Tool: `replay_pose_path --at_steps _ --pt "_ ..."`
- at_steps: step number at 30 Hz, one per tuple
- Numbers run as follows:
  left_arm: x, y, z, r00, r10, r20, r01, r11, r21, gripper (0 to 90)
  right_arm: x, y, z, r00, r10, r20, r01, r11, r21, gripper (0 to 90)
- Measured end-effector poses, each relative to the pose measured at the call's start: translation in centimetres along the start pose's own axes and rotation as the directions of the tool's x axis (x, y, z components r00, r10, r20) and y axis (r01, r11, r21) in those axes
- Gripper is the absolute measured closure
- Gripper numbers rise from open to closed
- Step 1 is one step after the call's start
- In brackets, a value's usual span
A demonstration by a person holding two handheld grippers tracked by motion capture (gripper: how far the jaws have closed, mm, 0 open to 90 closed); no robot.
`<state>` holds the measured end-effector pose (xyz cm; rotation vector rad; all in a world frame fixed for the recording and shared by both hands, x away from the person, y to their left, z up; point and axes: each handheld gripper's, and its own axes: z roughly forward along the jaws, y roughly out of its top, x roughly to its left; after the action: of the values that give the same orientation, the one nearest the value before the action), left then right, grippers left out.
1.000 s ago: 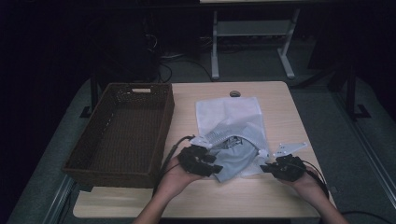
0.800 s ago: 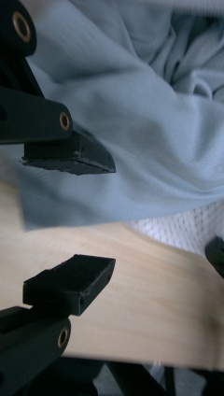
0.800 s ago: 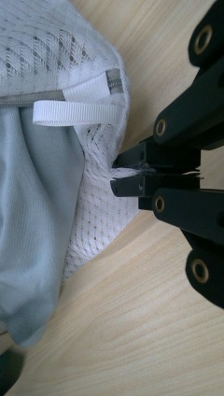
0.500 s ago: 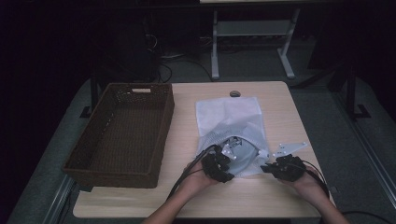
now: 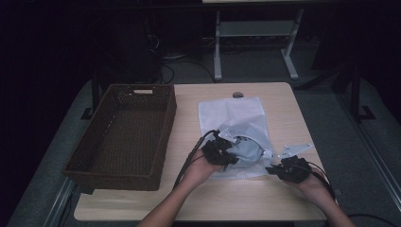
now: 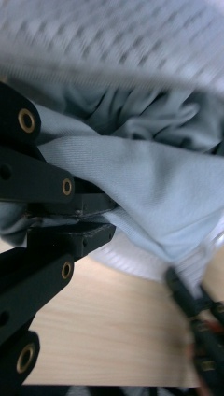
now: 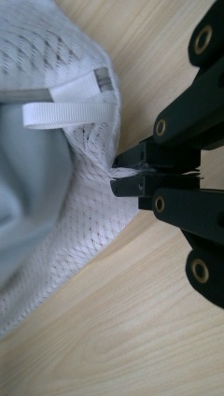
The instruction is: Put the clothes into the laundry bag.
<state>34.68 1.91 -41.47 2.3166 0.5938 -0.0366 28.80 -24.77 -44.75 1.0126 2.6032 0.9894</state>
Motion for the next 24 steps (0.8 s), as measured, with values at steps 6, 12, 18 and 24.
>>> replay_pose_path --at_steps 6,12,18,24 --pt "1.1 0.2 1.0 0.9991 -0.040 0.014 0.040 0.9990 -0.021 85.1 -0.6 -0.1 -0.6 0.9998 0.018 0.012 -0.018 1.000 -0.010 75.4" --pt "1.3 0.4 0.7 0.9993 -0.037 0.008 0.037 0.9983 -0.045 85.1 0.5 1.5 -3.4 0.9995 -0.026 0.018 0.029 0.988 -0.151 65.2" --pt "1.5 0.5 0.1 0.9993 -0.036 0.002 0.036 0.9962 -0.079 85.1 2.3 2.9 -1.0 0.9924 -0.105 -0.064 0.095 0.986 -0.134 58.6" --pt "1.5 0.6 -0.1 0.9995 -0.031 0.005 0.031 0.9961 -0.083 85.1 2.7 4.3 3.1 0.9841 -0.141 -0.108 0.131 0.987 -0.092 52.4"
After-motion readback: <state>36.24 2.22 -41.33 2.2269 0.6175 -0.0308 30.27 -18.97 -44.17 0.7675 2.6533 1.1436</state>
